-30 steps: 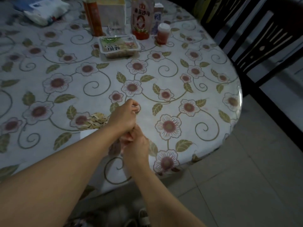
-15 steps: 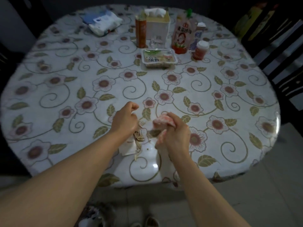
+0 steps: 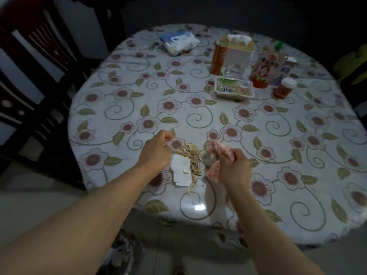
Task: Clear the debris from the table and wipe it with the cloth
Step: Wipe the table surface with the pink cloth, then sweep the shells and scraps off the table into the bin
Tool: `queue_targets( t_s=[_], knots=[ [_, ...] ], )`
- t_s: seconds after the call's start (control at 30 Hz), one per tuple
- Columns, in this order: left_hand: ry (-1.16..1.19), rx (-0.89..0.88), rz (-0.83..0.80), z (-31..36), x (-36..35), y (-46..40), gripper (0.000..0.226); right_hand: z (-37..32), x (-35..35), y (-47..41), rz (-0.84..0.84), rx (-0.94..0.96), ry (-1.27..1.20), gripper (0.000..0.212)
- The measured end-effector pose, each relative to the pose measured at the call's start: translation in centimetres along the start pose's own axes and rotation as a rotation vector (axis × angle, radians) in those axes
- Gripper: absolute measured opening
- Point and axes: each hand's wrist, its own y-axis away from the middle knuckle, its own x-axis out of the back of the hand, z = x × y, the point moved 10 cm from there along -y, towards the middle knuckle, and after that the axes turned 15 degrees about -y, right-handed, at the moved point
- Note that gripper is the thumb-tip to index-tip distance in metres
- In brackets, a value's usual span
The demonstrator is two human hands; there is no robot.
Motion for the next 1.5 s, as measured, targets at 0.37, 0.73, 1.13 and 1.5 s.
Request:
queue_targets(
  t_s=[0.37, 0.73, 1.13, 1.5],
  knots=[
    [0.056, 0.014, -0.052, -6.3, 1.5, 3.1, 0.032, -2.7, -5.1, 4.4, -0.124, 0.017, 0.120, 0.035],
    [0.139, 0.056, -0.046, -16.9, 4.9, 8.8, 0.035, -2.5, -15.7, 15.9, -0.275, 0.091, 0.181, 0.048],
    [0.177, 0.228, -0.040, -29.1, 3.3, 13.5, 0.030, 0.5, -25.3, 24.3, -0.456, 0.164, 0.171, 0.038],
    [0.198, 0.402, -0.061, -40.7, -7.5, 17.1, 0.037, 14.4, -33.8, 27.5, -0.703, 0.116, 0.368, 0.044]
  ],
)
